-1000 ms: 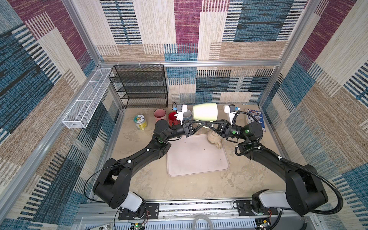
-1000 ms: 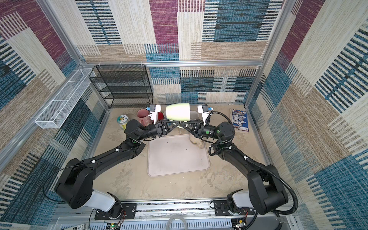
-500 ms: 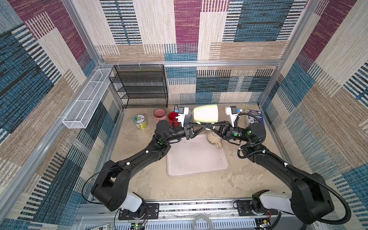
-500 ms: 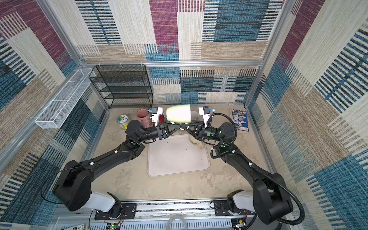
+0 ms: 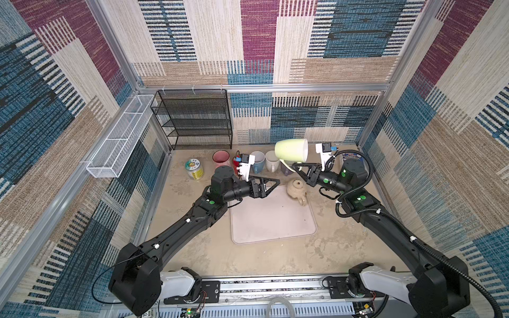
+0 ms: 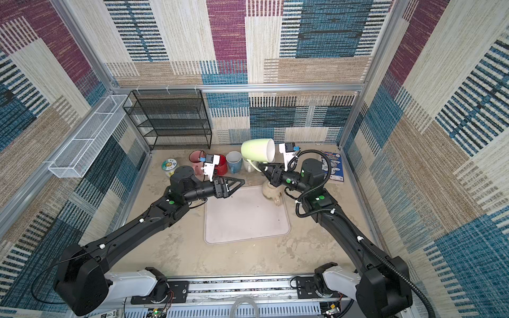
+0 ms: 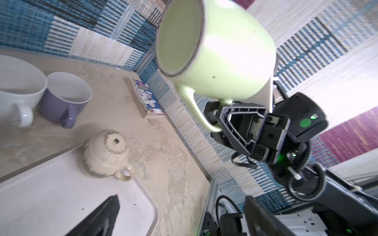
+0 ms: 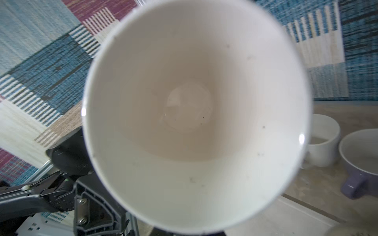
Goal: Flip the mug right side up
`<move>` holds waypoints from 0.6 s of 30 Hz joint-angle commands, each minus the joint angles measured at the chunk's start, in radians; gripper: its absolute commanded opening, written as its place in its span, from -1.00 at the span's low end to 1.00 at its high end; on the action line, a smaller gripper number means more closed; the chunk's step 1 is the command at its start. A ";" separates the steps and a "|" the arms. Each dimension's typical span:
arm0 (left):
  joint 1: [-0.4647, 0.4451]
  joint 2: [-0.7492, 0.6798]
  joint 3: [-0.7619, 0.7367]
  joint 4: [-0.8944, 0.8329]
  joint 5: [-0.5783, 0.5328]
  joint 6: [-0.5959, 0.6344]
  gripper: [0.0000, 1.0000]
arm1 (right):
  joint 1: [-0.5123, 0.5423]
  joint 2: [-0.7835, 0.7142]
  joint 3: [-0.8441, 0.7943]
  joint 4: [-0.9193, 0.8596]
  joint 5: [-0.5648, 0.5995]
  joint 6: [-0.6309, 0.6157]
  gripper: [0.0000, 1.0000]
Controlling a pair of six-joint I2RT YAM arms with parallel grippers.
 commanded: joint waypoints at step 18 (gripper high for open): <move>0.003 -0.143 0.098 -0.658 -0.389 0.193 0.99 | -0.077 0.265 0.210 -0.347 0.433 -0.253 -1.00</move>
